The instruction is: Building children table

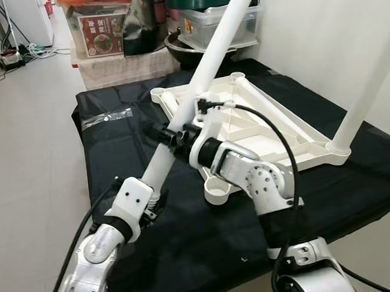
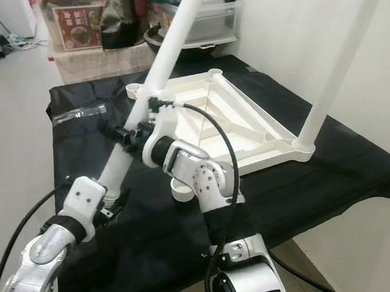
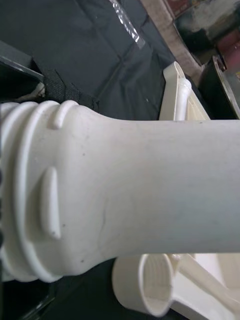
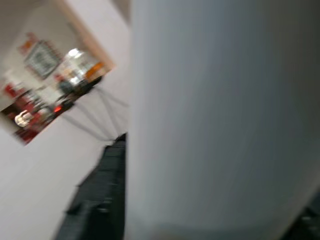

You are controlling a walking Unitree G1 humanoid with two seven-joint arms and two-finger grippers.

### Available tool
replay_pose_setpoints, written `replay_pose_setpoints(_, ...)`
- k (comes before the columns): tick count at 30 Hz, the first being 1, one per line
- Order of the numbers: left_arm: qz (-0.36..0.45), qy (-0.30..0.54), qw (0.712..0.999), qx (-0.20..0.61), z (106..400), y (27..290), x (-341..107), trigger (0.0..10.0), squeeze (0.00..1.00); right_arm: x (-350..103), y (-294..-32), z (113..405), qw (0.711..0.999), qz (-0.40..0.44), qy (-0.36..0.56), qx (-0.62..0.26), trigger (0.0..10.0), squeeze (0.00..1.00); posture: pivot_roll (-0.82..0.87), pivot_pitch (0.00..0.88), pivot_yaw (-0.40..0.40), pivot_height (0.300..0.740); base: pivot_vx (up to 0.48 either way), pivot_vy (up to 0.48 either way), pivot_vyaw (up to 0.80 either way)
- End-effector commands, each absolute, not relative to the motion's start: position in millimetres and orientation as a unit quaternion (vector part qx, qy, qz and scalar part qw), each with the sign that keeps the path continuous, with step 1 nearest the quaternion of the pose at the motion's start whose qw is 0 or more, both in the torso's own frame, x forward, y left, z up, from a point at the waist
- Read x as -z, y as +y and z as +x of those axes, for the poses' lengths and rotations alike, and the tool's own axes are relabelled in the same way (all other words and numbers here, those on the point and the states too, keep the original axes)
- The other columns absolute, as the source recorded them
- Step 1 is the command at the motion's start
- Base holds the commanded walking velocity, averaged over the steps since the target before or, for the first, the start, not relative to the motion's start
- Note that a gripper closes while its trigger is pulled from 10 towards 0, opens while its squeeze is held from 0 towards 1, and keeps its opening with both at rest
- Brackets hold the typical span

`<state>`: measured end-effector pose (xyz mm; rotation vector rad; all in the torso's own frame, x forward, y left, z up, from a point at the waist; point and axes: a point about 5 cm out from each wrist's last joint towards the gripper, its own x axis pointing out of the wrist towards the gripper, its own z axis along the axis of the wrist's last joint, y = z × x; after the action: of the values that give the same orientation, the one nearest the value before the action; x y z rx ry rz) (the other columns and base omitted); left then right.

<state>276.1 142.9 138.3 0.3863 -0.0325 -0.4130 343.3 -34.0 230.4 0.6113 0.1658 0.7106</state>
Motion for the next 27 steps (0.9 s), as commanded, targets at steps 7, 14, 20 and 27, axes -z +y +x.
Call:
replay_pose_setpoints(7,0.191,-0.033,0.957,0.214,280.2,124.4,-138.0,0.0,0.00,-225.3,19.9,326.3,0.844,0.402,0.109,-0.339,0.0,0.00,0.05,0.000,-0.072,0.740,0.000,0.000,0.00)
replay_pose_setpoints(14,0.190,-0.035,0.958,0.212,282.2,123.2,-137.1,0.0,0.00,-227.3,21.9,323.3,0.831,0.415,0.115,-0.352,0.0,0.00,0.05,0.000,-0.071,0.740,0.000,0.000,0.00)
replay_pose_setpoints(20,0.182,-0.029,0.964,0.192,284.9,132.1,-135.5,10.0,1.00,-226.7,21.1,321.0,0.826,0.416,0.119,-0.362,0.0,0.00,0.05,0.000,-0.070,0.740,0.000,0.000,0.00)
replay_pose_setpoints(27,0.130,-0.049,0.979,0.152,277.5,161.2,-149.3,10.0,1.00,-230.4,-9.1,341.3,0.856,0.372,0.080,-0.350,0.0,0.00,0.06,0.000,-0.068,0.740,0.000,0.000,0.00)
